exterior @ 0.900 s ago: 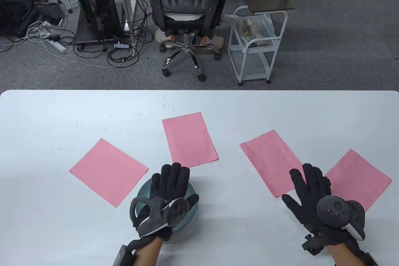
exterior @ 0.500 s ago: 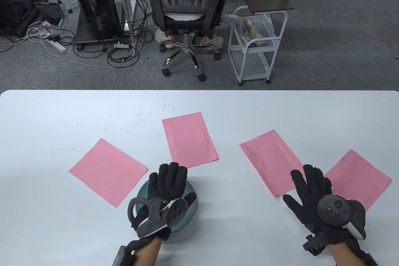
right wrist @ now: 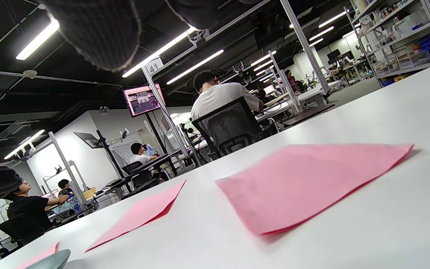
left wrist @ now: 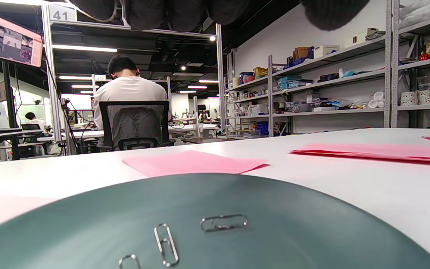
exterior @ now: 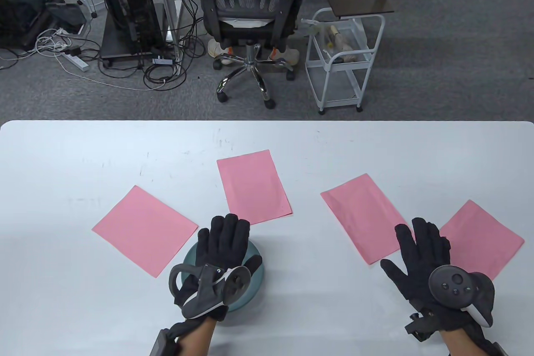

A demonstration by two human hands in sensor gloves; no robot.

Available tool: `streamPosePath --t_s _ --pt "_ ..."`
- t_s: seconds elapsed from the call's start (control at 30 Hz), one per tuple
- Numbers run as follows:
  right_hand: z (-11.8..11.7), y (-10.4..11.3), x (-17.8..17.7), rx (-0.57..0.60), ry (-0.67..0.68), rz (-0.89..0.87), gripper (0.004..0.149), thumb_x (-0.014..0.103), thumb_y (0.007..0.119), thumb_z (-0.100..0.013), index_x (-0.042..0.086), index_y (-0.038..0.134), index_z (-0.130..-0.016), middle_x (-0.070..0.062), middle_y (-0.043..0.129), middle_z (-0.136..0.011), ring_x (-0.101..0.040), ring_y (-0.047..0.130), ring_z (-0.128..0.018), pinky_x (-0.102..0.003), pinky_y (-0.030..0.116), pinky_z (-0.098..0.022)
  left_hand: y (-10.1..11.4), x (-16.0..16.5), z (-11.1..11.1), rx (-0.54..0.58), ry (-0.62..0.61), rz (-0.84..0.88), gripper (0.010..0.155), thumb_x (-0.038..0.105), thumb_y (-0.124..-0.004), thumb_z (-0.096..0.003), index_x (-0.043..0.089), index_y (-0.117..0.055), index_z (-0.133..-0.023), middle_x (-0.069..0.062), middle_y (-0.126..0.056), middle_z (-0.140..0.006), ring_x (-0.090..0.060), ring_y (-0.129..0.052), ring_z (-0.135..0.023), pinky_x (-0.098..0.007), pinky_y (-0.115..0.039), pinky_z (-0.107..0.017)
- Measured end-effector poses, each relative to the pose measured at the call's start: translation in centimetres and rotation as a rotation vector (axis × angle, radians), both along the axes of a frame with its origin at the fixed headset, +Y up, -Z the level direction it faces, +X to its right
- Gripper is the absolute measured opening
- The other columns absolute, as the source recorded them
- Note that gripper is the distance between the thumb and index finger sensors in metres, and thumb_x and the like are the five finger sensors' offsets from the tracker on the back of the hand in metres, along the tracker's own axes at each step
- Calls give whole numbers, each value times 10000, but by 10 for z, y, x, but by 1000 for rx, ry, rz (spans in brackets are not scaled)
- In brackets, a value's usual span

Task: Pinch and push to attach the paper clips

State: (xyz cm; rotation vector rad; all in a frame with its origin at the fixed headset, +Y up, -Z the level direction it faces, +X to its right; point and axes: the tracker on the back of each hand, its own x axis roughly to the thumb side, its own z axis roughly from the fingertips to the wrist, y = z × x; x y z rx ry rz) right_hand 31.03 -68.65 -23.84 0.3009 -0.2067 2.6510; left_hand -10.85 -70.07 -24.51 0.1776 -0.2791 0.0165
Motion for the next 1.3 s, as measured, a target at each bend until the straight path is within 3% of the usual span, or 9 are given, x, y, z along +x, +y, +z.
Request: streamPosePath --t_s 0.3,0.57,0.73,0.93,1.1,1.3 --pt "-2 -8 -9 -5 -60 105 815 527 736 -568 133 373 -1182 -225 224 -1216 -493 205 -1075 -622 172 -743 5 -5 2 15 7 26 788 604 -619 -584 170 -393 -1202 -158 -442 -1247 -432 -444 -1147 -646 -460 -798" --pt "-20 -16 -26 -55 -103 175 819 528 742 -568 113 385 -1177 -234 276 -1210 -503 286 -1071 -638 267 -746 3 -3 0 3 -14 22 781 598 -625 -585 169 -406 -1200 -158 -459 -1242 -429 -462 -1144 -643 -475 -795" --pt "-44 -19 -45 -146 -118 255 818 524 749 -567 109 394 -1176 -231 301 -1211 -499 308 -1073 -632 280 -751 -1 4 0 -8 -37 -13 780 597 -629 -584 172 -407 -1199 -152 -465 -1242 -422 -469 -1145 -640 -480 -796" --pt "-82 -43 -81 -254 -146 356 809 523 756 -567 104 417 -1169 -224 358 -1204 -489 362 -1070 -628 314 -753 0 5 3 1 -43 -4 777 594 -633 -584 172 -412 -1198 -152 -474 -1239 -421 -481 -1142 -638 -488 -795" --pt "-109 -66 -100 -306 -219 528 788 484 786 -562 104 437 -1157 -209 424 -1189 -473 439 -1056 -620 362 -750 1 1 2 8 -29 7 776 593 -633 -584 173 -413 -1198 -153 -479 -1238 -420 -487 -1141 -637 -491 -795" --pt "-126 -70 -108 -326 -258 562 747 442 798 -562 86 482 -1138 -217 535 -1149 -461 574 -1009 -611 444 -733 2 -1 2 6 -20 6 775 593 -634 -584 172 -416 -1197 -150 -486 -1237 -418 -493 -1140 -635 -496 -794"
